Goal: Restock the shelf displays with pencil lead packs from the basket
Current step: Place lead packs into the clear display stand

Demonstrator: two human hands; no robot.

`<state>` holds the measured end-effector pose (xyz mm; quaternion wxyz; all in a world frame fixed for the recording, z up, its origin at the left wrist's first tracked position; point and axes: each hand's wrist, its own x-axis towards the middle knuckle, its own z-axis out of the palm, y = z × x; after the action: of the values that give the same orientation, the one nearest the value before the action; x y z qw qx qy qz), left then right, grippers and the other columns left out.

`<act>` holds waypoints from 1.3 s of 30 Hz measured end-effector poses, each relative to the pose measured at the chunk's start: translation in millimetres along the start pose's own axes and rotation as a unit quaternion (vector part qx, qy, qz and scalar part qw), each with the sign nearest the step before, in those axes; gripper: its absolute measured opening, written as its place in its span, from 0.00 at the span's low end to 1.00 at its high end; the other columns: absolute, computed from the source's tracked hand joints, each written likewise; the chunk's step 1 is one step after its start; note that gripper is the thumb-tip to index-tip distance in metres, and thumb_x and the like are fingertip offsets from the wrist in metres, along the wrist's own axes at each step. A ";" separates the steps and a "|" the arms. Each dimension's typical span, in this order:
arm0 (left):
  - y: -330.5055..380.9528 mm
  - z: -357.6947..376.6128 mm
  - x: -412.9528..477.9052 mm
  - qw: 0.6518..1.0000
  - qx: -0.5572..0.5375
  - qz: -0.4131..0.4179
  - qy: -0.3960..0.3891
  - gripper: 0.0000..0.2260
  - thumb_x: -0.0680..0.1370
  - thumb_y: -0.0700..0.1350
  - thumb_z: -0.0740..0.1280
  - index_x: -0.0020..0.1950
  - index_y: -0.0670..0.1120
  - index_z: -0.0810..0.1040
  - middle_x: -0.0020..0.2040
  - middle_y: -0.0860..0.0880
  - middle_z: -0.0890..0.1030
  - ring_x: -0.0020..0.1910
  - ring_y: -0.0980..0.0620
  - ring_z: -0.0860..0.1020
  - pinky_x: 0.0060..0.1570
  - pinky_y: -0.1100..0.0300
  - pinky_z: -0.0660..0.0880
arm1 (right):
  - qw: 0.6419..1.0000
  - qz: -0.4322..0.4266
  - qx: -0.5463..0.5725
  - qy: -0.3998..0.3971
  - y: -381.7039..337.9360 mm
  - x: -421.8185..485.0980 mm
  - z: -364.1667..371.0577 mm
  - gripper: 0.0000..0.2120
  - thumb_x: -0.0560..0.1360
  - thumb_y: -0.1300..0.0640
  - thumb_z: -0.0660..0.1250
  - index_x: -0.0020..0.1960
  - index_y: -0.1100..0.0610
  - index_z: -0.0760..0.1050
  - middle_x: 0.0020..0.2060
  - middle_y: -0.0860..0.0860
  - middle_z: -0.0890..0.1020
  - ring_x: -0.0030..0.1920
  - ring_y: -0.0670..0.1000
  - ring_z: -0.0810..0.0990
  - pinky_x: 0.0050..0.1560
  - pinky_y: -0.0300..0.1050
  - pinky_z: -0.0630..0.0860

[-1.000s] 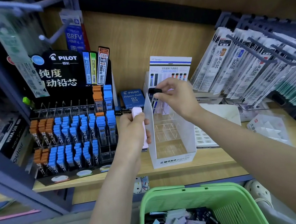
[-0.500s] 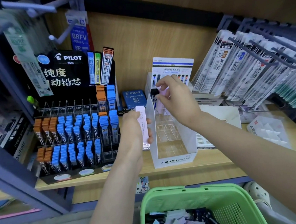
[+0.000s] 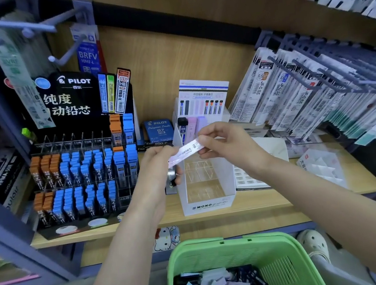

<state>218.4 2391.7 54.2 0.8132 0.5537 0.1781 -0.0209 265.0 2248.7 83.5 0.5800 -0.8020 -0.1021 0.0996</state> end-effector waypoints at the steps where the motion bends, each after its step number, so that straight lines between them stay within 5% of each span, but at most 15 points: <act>1: 0.3 -0.5 -0.5 1.000 -0.007 0.009 0.003 0.02 0.78 0.40 0.64 0.48 0.43 0.72 0.32 0.48 0.73 0.27 0.53 0.69 0.25 0.62 0.64 | 1.000 0.003 0.020 0.009 0.1 -2.8 -2.9 0.03 0.76 0.65 0.65 0.49 0.63 0.75 0.40 0.57 0.78 0.33 0.45 0.81 0.40 0.35 0.79; 7: -5.3 -4.1 0.6 0.999 0.013 0.034 0.003 0.05 0.78 0.41 0.65 0.52 0.43 0.72 0.33 0.48 0.72 0.28 0.54 0.68 0.30 0.62 0.67 | 0.999 0.025 0.043 -0.008 4.0 -17.1 -10.7 0.07 0.73 0.65 0.68 0.51 0.60 0.77 0.41 0.55 0.80 0.37 0.47 0.82 0.46 0.38 0.80; 12: -8.0 -1.9 3.4 1.000 0.006 0.013 -0.008 0.07 0.78 0.43 0.66 0.50 0.42 0.71 0.34 0.48 0.72 0.29 0.54 0.67 0.30 0.61 0.66 | 0.997 -0.060 -0.057 0.002 -1.2 -20.6 -11.1 0.12 0.69 0.65 0.72 0.49 0.52 0.78 0.38 0.44 0.82 0.38 0.48 0.83 0.48 0.43 0.80; 20: -7.9 2.4 4.1 0.999 -0.006 -0.010 -0.037 0.12 0.79 0.47 0.65 0.56 0.40 0.73 0.32 0.47 0.73 0.26 0.54 0.68 0.25 0.63 0.65 | 0.990 -0.111 -0.065 0.056 -10.4 -15.4 -2.8 0.10 0.64 0.51 0.71 0.39 0.57 0.77 0.26 0.49 0.79 0.27 0.47 0.79 0.31 0.39 0.78; 26: -9.1 3.1 2.3 0.998 0.027 0.029 -0.044 0.15 0.79 0.49 0.63 0.58 0.38 0.73 0.33 0.49 0.72 0.24 0.58 0.68 0.24 0.67 0.66 | 0.996 -0.079 -0.029 0.030 -14.8 -5.6 -6.2 0.07 0.76 0.59 0.65 0.40 0.56 0.78 0.33 0.51 0.80 0.31 0.44 0.79 0.34 0.36 0.78; 30: -9.7 4.5 3.7 0.998 0.024 0.029 -0.040 0.15 0.79 0.48 0.64 0.58 0.38 0.73 0.34 0.49 0.73 0.24 0.58 0.69 0.23 0.66 0.66 | 0.998 -0.060 -0.026 0.010 -16.1 -0.2 -11.6 0.04 0.76 0.62 0.65 0.47 0.61 0.79 0.34 0.51 0.81 0.33 0.44 0.80 0.37 0.37 0.80; 34: -9.1 5.6 3.9 0.999 0.026 0.037 -0.029 0.12 0.79 0.46 0.63 0.56 0.39 0.73 0.34 0.48 0.74 0.23 0.59 0.68 0.22 0.67 0.66 | 0.995 -0.064 -0.056 -0.046 -17.9 3.9 -16.6 0.09 0.74 0.63 0.67 0.53 0.56 0.77 0.32 0.44 0.81 0.36 0.45 0.82 0.41 0.38 0.80; 39: -5.4 5.1 4.4 1.000 0.015 0.018 -0.014 0.08 0.81 0.47 0.61 0.47 0.42 0.72 0.28 0.51 0.74 0.23 0.56 0.67 0.20 0.66 0.63 | 0.994 -0.067 -0.063 -0.067 -14.3 7.8 -16.0 0.05 0.71 0.61 0.68 0.44 0.62 0.74 0.35 0.48 0.81 0.37 0.46 0.82 0.40 0.37 0.80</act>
<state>222.6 2385.7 49.6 0.8072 0.5690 0.1563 -0.0167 276.2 2240.7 101.7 0.5255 -0.8199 -0.2001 0.1072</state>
